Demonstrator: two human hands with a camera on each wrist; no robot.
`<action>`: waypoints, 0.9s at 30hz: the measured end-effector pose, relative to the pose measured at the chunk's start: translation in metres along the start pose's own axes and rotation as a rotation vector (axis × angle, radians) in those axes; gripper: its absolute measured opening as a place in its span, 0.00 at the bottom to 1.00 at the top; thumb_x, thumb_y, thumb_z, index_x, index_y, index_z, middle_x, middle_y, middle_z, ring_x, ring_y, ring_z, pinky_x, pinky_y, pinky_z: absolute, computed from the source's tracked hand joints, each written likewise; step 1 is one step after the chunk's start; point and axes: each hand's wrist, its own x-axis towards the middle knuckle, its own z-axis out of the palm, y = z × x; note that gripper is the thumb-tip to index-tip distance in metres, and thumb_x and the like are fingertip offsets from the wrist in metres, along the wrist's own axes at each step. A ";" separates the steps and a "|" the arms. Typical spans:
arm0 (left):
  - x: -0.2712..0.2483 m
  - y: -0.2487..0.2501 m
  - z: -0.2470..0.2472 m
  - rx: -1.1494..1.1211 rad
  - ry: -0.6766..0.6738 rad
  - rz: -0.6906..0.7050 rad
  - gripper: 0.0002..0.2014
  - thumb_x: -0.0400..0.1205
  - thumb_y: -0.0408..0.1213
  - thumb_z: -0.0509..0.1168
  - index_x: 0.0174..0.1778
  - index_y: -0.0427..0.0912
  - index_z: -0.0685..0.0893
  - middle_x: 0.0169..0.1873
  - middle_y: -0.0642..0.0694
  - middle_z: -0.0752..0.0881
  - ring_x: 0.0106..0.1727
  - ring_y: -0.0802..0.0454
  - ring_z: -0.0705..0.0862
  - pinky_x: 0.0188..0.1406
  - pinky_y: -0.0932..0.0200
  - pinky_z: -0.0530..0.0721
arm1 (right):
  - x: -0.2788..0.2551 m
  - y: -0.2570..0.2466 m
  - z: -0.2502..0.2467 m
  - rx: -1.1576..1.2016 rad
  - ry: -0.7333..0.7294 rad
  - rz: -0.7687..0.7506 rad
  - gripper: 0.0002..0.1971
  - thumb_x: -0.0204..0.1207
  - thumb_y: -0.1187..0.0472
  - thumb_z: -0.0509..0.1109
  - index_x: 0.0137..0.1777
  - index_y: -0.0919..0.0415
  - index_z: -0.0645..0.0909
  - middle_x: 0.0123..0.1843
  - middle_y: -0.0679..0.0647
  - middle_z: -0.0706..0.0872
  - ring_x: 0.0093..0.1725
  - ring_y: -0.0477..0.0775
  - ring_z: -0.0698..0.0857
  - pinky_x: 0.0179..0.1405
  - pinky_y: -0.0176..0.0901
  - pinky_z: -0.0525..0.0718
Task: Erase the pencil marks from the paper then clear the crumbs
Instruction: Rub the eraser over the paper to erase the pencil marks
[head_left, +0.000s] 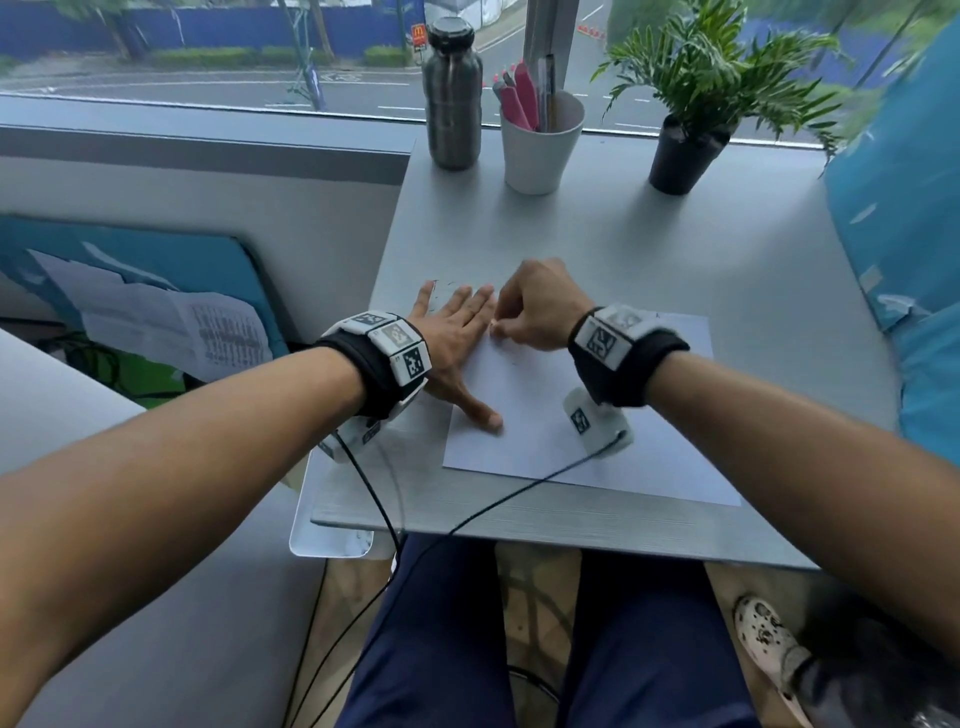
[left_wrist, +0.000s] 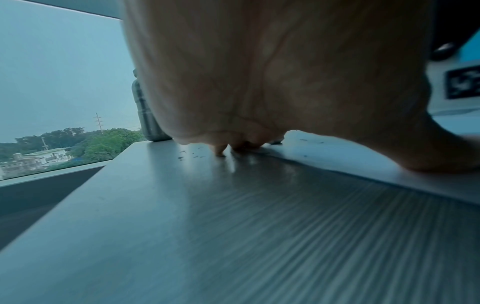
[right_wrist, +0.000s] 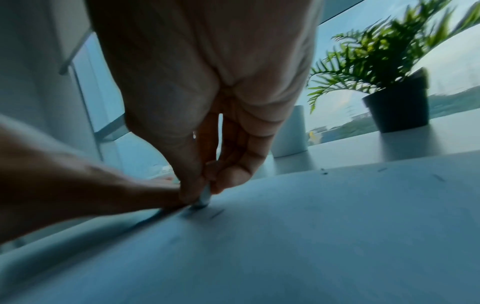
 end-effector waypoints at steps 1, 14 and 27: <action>0.001 0.000 0.001 0.002 0.002 0.001 0.79 0.51 0.88 0.60 0.82 0.44 0.23 0.82 0.48 0.25 0.82 0.47 0.25 0.77 0.34 0.23 | -0.013 -0.004 0.004 0.018 -0.032 -0.017 0.03 0.66 0.63 0.77 0.34 0.62 0.91 0.29 0.55 0.89 0.27 0.50 0.82 0.34 0.38 0.80; -0.003 0.004 0.001 0.015 0.007 -0.006 0.81 0.50 0.85 0.65 0.82 0.44 0.24 0.83 0.48 0.25 0.82 0.48 0.25 0.77 0.35 0.23 | -0.015 0.009 0.003 0.004 -0.021 -0.024 0.04 0.66 0.62 0.78 0.39 0.60 0.93 0.34 0.54 0.92 0.34 0.51 0.88 0.39 0.38 0.84; -0.009 0.004 0.000 0.028 0.083 0.017 0.81 0.48 0.87 0.62 0.84 0.41 0.29 0.84 0.45 0.28 0.83 0.47 0.26 0.77 0.31 0.24 | -0.022 0.038 -0.008 0.070 -0.060 0.116 0.01 0.69 0.59 0.79 0.40 0.54 0.91 0.31 0.45 0.86 0.31 0.38 0.80 0.32 0.29 0.75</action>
